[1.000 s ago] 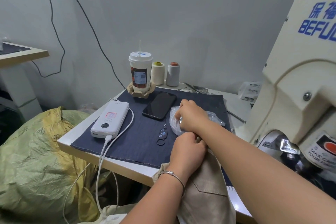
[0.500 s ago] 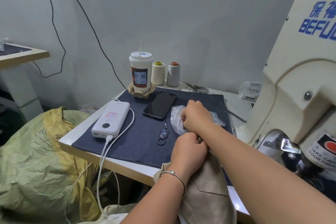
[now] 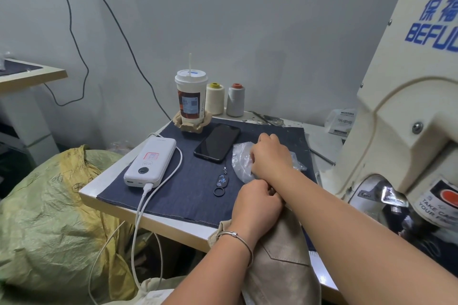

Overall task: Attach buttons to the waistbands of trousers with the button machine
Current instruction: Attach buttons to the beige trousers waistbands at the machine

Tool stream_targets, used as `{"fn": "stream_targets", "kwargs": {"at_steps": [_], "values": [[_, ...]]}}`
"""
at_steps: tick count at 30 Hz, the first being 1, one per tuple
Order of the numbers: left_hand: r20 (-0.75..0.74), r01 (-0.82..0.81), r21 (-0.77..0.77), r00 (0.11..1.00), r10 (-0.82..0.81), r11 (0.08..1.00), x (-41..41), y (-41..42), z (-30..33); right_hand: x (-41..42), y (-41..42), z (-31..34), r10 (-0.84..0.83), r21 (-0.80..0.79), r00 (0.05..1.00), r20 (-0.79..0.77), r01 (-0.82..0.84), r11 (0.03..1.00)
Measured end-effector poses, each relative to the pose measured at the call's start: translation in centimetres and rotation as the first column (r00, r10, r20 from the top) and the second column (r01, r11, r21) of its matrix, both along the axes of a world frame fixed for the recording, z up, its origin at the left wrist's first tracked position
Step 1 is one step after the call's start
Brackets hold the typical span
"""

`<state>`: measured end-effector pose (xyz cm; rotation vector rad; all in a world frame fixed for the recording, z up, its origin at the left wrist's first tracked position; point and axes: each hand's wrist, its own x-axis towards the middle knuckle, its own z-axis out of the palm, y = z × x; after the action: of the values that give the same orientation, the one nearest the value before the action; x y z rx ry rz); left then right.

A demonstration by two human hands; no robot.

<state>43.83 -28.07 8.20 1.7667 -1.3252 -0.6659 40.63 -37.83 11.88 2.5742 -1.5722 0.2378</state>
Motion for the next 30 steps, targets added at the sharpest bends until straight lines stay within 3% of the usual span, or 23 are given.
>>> {"fn": "stream_targets", "kwargs": {"at_steps": [12, 18, 22, 25, 27, 29, 30], "values": [[0.041, 0.019, -0.016, 0.999, -0.018, 1.000, 0.0, -0.1, -0.4, -0.4, 0.4, 0.0, -0.023, 0.026, 0.997, 0.068, 0.022, 0.999], [0.042, 0.022, -0.017, 0.999, -0.021, 1.000, 0.0, 0.1, -0.3, -0.5, 0.3, -0.2, 0.035, -0.055, 0.993, 0.113, -0.029, 0.998], [-0.033, 0.037, -0.021, 0.999, -0.038, 0.999, 0.2, 0.3, -0.2, -1.0, 0.8, 0.6, 0.082, -0.124, 0.978, 0.190, -0.059, 0.991], [-0.046, 0.031, -0.033, 0.998, -0.033, 0.999, 0.3, 0.3, 0.1, -1.6, 3.4, 2.3, 0.074, -0.076, 0.880, 0.469, -0.043, 0.996], [0.097, 0.057, -0.022, 0.994, -0.055, 0.998, 0.2, 0.4, 0.3, -2.5, 6.6, 3.4, 0.117, -0.079, 0.778, 0.618, -0.086, 0.993], [0.078, 0.051, -0.094, 0.996, -0.044, 0.994, 0.0, 1.0, 0.0, -3.8, 10.7, 3.9, 0.201, -0.126, 0.728, 0.655, -0.156, 0.980], [-0.016, 0.035, -0.133, 0.999, -0.037, 0.990, -0.1, 1.3, 0.0, -4.8, 12.9, 4.0, 0.254, -0.170, 0.719, 0.647, -0.188, 0.967]]}}
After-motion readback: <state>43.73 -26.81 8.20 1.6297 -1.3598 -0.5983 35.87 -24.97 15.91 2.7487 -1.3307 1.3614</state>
